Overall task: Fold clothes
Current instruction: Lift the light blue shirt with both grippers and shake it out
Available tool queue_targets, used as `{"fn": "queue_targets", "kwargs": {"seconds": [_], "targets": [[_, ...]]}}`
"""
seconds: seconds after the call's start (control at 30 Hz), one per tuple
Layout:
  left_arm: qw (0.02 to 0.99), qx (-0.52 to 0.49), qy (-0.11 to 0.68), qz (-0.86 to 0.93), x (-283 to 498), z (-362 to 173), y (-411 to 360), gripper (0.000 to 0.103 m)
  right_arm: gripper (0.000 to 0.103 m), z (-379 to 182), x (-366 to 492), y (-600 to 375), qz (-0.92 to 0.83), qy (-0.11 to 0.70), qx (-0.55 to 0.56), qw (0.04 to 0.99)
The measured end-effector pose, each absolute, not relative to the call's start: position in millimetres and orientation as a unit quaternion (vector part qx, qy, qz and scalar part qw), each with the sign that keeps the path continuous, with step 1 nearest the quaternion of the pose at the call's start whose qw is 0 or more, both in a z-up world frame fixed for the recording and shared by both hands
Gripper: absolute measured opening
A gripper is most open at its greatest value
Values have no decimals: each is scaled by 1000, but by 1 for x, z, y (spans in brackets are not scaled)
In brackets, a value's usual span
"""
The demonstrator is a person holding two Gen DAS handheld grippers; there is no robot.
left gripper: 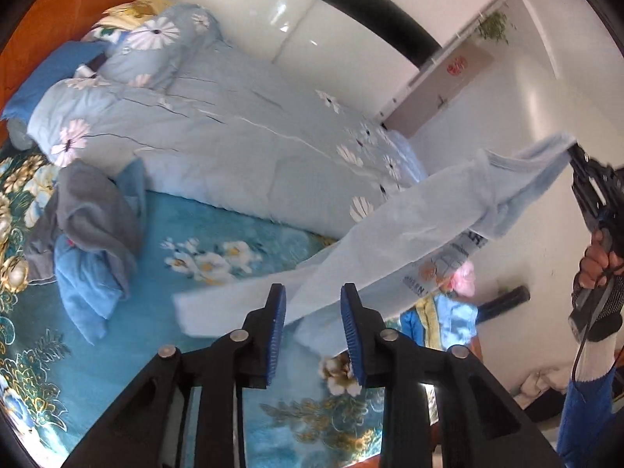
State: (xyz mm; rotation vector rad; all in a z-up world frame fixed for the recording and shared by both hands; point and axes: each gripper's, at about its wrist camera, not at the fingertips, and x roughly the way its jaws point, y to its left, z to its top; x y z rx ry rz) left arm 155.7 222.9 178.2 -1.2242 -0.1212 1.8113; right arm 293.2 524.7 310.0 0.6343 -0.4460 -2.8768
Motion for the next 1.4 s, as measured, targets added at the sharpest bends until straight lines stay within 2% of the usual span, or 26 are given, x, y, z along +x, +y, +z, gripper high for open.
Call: {"fn": "queue_targets", "kwargs": {"seconds": [0.17,0.27,0.53,0.6,0.93,1.0,1.07,1.13,1.27,1.4], "targets": [[527,-498,26,688,208,173,293,49,5,296,311,564,-956,-159,237,74],[557,-488,84,666,236,170,332,49,5,299,325,585,-956,-165,234,65],[627,-461,140,612,273,174,394,55,5,320,363,613,-961,-179,209,32],[641,-452,149,602,279,175,405,63,5,325,370,615,-962,-181,205,25],[676,-422,153,585,263,167,416,62,5,336,387,609,-962,-186,197,1],[679,-418,155,583,263,168,417,46,5,338,387,605,-963,-183,199,-1],[684,-417,150,580,262,169,417,19,5,339,387,603,-963,-181,202,-5],[677,-412,141,593,259,172,415,6,5,338,387,602,-962,-180,205,-9],[655,-396,125,632,250,183,407,3,5,336,387,605,-961,-181,206,-25],[639,-357,111,672,222,219,397,3,5,338,391,619,-960,-185,202,-49]]}}
